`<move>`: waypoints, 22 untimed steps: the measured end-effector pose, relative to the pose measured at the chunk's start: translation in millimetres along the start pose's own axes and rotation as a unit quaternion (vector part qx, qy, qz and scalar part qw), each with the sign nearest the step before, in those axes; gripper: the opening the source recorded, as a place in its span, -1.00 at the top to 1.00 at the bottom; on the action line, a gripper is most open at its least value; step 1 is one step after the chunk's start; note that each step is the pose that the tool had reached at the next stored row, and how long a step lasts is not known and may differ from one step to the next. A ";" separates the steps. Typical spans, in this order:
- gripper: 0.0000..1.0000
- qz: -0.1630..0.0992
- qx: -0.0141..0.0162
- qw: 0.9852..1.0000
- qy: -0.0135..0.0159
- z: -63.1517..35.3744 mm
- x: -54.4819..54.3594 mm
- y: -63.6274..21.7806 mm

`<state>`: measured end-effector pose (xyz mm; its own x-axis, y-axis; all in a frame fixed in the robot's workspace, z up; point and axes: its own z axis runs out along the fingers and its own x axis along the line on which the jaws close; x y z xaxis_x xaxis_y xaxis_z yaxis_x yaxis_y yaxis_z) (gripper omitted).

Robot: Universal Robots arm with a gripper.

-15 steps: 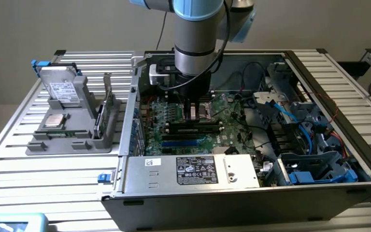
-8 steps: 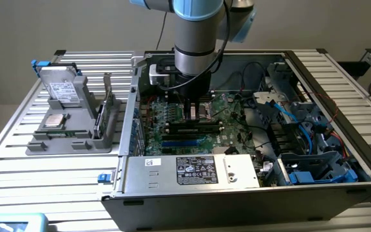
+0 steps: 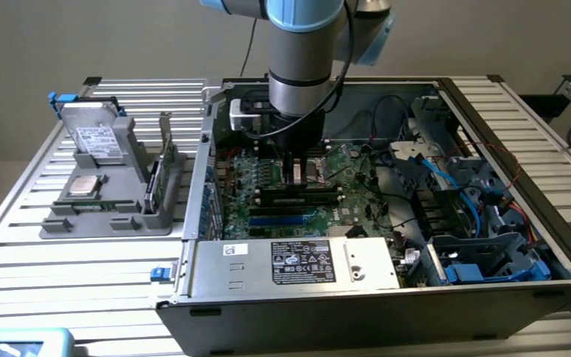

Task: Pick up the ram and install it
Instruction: 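Press down the ram until it locks into place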

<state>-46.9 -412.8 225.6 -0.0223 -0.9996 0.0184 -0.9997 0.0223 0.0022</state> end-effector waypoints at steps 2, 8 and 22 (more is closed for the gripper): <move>0.79 0.000 0.000 1.000 0.000 -0.1 -0.1 0.0; 0.79 0.000 0.000 1.000 0.000 -5.9 0.1 0.1; 0.79 0.000 -0.007 1.000 0.000 -6.3 -0.1 2.8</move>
<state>-49.7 -412.6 231.9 -0.0221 -0.9996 0.0186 -0.9996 0.0225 0.0166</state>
